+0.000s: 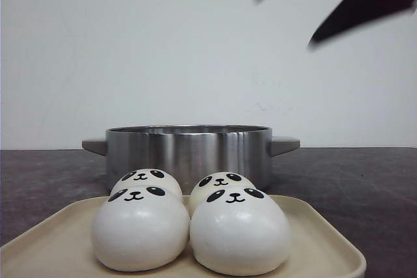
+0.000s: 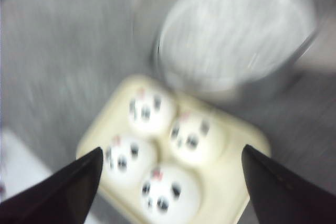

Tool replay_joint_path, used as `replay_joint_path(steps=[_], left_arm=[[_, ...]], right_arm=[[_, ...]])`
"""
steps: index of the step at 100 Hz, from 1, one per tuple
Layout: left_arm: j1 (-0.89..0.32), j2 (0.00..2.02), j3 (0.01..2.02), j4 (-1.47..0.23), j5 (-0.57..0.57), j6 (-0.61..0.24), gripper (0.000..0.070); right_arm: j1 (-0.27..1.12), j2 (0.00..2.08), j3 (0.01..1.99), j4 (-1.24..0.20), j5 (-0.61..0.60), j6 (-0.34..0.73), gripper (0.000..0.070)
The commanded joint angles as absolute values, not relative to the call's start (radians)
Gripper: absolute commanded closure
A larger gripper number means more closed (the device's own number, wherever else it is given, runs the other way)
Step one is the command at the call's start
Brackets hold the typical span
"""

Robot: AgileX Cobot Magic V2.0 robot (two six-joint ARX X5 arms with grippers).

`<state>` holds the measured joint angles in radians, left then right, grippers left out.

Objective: Steam buns
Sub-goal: 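Lower the right gripper onto the farther bun nearest it and grasp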

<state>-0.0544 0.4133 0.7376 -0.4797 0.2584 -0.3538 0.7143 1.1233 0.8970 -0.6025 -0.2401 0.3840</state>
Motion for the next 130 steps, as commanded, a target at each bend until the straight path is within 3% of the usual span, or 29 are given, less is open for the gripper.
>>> replay_joint_path(steps=[1,31,75,81,86,92,97,117,130], left_arm=[[-0.054,0.418,0.749,-0.478,0.260,-0.341,0.0034],[-0.054,0.418,0.749,-0.480,0.263,-0.357,0.0034],[-0.054,0.418,0.749,-0.486,0.263,-0.356,0.0034],[-0.054,0.419,0.749,-0.487,0.263,-0.356,0.0034],[-0.054,0.419,0.749,-0.487,0.263,-0.356,0.0034],[-0.054,0.419,0.749,-0.487,0.263,-0.356,0.0034],[-0.054,0.419,0.749,-0.488,0.263,-0.356,0.0034],[-0.054,0.418,0.749,-0.520,0.263,-0.355,0.0034],[-0.054,0.418,0.749,-0.539,0.263,-0.354,0.0034]], right_arm=[[0.752,1.222,0.911,-0.612,-0.234,0.416,0.0201],[0.785,1.497,0.911,-0.492,-0.182,0.420,0.0201],[0.782,1.594,0.911,-0.352,-0.110,0.445,0.0210],[0.781,1.615,0.911,-0.351,-0.111,0.457,0.0262],[0.781,1.630,0.911,-0.353,-0.112,0.461,0.0352],[0.781,1.642,0.911,-0.357,-0.116,0.461,0.0504],[0.781,1.643,0.911,-0.363,-0.113,0.458,0.0694],[0.783,1.599,0.936,-0.393,-0.117,0.453,0.0694],[0.804,1.498,1.031,-0.497,-0.253,0.434,0.0694]])
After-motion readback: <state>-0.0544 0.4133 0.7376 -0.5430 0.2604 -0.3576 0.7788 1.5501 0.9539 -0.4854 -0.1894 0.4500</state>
